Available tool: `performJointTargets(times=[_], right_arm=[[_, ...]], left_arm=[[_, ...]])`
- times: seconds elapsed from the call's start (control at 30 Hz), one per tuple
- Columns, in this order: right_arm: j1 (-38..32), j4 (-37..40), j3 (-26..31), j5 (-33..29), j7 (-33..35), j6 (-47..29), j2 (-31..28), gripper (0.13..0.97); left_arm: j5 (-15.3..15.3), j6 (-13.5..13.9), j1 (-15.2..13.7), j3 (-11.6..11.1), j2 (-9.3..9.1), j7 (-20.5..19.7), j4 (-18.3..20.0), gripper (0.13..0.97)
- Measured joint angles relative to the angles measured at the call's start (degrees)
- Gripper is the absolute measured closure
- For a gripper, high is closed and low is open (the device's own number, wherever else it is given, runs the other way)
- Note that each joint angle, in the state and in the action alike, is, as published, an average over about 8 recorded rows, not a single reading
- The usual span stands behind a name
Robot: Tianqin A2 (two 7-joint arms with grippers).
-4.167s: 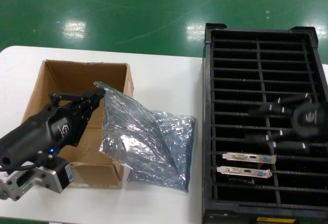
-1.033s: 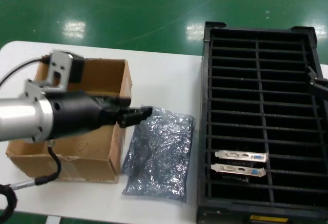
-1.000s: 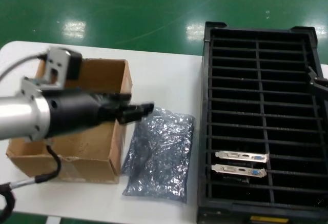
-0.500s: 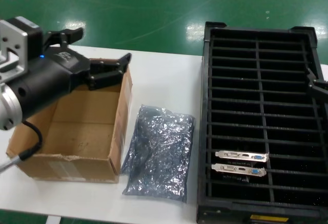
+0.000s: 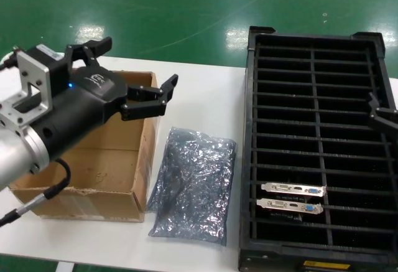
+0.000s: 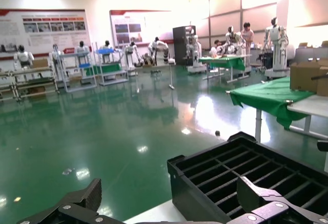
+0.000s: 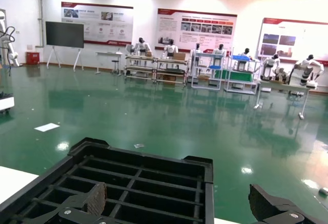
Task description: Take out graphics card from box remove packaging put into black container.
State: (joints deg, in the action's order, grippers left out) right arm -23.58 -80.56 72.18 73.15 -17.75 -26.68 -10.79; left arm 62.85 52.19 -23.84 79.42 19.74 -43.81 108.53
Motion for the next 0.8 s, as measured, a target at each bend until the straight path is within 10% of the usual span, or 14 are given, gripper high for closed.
performJointTargets(times=[0.8], right_arm=[[9.85,-4.64,8.13,12.51,7.4,11.13,-2.67,0.129]], left_arm=[[16.82,-21.76,9.96,5.12,-1.06,18.26,-7.04,0.132]])
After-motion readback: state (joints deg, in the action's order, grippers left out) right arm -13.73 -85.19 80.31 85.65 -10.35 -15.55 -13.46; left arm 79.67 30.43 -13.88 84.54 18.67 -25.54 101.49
